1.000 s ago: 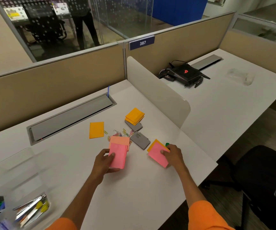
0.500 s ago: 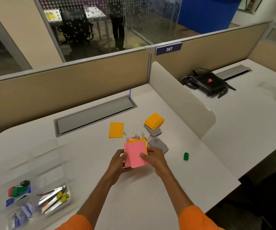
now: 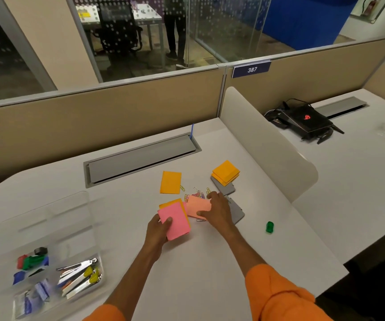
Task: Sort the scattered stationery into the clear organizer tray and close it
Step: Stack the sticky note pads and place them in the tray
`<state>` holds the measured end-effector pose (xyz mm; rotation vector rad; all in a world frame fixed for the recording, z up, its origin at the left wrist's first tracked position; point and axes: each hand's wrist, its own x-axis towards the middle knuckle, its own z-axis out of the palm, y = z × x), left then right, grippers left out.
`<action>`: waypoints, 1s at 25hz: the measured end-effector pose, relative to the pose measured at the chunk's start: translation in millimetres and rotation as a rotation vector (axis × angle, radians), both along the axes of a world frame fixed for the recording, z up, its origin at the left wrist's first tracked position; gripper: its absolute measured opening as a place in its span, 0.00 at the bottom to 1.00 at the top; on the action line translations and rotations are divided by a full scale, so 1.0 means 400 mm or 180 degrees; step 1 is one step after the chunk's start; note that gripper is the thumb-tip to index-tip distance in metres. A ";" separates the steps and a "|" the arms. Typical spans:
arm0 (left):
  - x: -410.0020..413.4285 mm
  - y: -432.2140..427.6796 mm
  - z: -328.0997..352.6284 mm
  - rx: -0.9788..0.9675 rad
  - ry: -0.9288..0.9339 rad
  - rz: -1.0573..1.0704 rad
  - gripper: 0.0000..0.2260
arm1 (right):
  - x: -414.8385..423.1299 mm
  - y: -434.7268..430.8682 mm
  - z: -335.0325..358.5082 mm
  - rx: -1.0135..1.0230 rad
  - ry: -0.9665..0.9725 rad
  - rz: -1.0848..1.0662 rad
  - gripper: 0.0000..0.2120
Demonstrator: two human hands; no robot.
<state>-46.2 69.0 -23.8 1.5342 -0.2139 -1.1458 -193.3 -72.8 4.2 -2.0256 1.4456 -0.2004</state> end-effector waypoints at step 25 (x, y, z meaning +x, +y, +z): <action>0.051 -0.025 0.026 -0.0216 0.0747 0.0575 0.19 | 0.081 -0.031 0.071 0.1492 -0.1216 -0.0254 0.09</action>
